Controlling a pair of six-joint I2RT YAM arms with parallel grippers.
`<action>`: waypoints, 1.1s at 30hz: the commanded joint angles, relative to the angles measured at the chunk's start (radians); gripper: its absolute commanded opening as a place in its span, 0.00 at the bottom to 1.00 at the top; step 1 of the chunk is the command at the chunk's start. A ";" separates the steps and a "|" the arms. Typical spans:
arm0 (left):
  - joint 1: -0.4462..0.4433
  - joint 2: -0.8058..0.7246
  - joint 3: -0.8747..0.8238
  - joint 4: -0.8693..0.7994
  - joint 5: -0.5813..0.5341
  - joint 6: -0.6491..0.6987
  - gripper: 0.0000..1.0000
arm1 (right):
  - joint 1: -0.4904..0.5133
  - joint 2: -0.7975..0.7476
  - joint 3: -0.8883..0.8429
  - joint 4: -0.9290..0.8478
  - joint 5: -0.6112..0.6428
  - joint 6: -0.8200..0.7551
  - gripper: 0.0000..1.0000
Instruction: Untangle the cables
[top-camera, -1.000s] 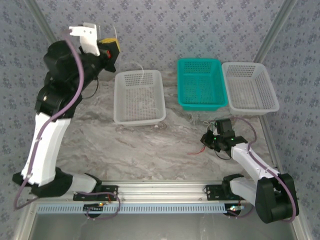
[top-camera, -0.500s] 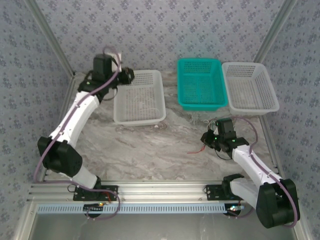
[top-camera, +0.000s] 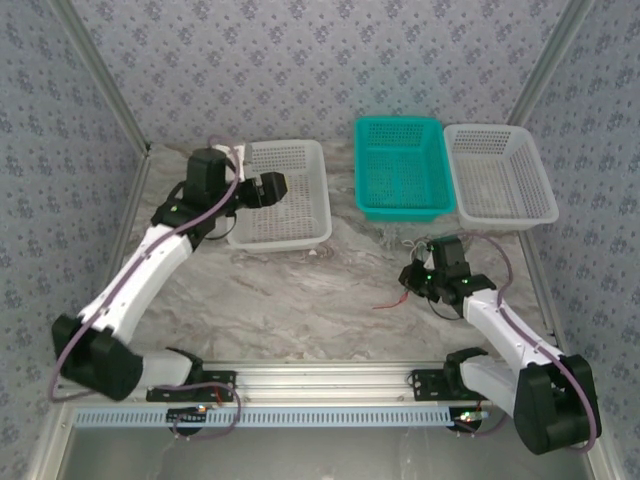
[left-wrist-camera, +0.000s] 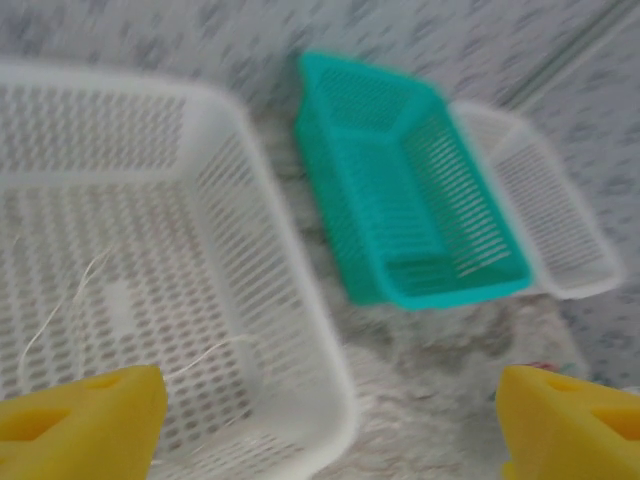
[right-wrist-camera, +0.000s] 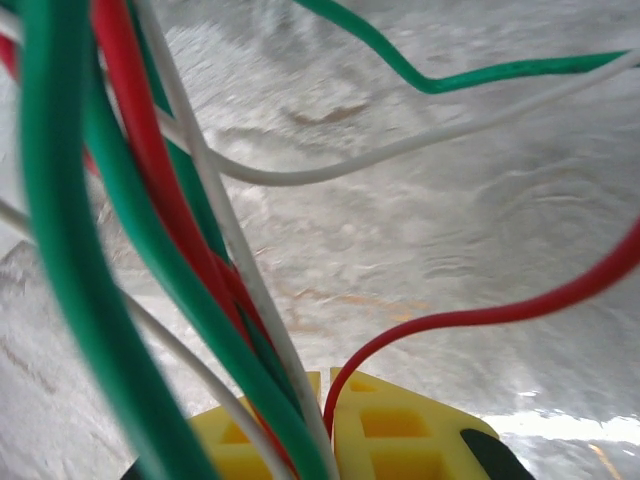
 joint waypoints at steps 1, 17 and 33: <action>-0.097 -0.066 0.008 0.083 -0.003 -0.018 0.85 | 0.104 -0.023 0.046 0.087 -0.050 -0.104 0.00; -0.461 -0.006 -0.158 0.154 0.125 0.487 0.82 | 0.426 -0.053 0.156 0.114 -0.057 -0.406 0.00; -0.461 0.066 -0.251 0.270 0.065 0.472 0.00 | 0.406 -0.057 0.169 0.045 0.102 -0.379 0.00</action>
